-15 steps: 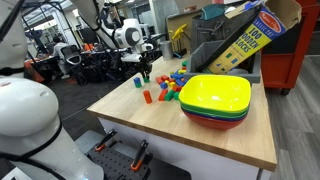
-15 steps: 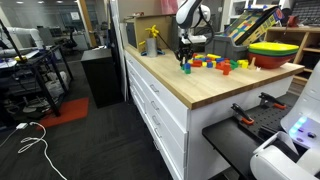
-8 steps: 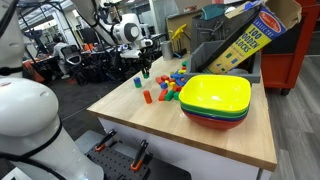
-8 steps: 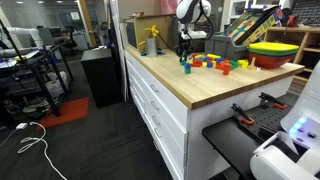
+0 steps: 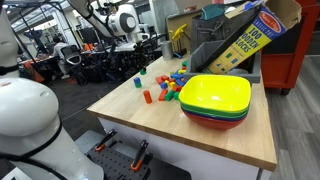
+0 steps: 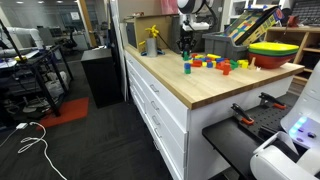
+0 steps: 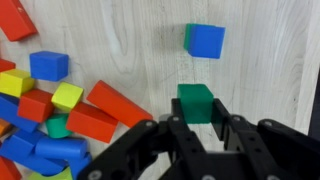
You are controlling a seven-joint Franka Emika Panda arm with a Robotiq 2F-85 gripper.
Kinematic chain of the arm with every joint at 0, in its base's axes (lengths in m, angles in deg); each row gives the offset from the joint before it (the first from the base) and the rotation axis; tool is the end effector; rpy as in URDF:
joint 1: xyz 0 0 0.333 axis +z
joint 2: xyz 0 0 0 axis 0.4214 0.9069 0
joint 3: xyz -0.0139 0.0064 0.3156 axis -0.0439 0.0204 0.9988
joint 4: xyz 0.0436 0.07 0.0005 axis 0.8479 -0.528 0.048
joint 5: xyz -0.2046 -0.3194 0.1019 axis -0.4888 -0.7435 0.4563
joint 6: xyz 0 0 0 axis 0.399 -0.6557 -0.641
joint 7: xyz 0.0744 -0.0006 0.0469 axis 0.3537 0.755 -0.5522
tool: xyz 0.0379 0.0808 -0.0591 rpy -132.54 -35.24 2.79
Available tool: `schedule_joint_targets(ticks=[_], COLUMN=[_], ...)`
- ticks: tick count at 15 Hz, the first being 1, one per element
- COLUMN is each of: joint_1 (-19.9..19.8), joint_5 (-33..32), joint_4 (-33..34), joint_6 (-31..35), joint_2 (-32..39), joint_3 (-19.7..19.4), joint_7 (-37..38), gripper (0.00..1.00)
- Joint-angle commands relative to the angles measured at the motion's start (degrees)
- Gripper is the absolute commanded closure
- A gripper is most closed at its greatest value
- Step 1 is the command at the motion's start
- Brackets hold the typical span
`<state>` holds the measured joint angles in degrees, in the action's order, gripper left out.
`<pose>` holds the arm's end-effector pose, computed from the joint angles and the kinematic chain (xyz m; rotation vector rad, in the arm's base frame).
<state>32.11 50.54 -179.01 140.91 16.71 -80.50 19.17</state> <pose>0.5831 0.0994 0.3280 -3.1054 0.1736 -0.0151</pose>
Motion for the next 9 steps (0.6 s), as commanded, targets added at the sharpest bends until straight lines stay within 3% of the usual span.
schedule_joint_targets(ticks=[1,9], joint_1=[0.15,0.45], joint_5=[-0.04,0.64], joint_4=[-2.23,-6.15], joint_6=[-3.22,-1.05], joint_2=[-3.59,-6.08], joint_3=[0.2,0.88], joint_7=[2.25,5.43], gripper=[0.92,0.92])
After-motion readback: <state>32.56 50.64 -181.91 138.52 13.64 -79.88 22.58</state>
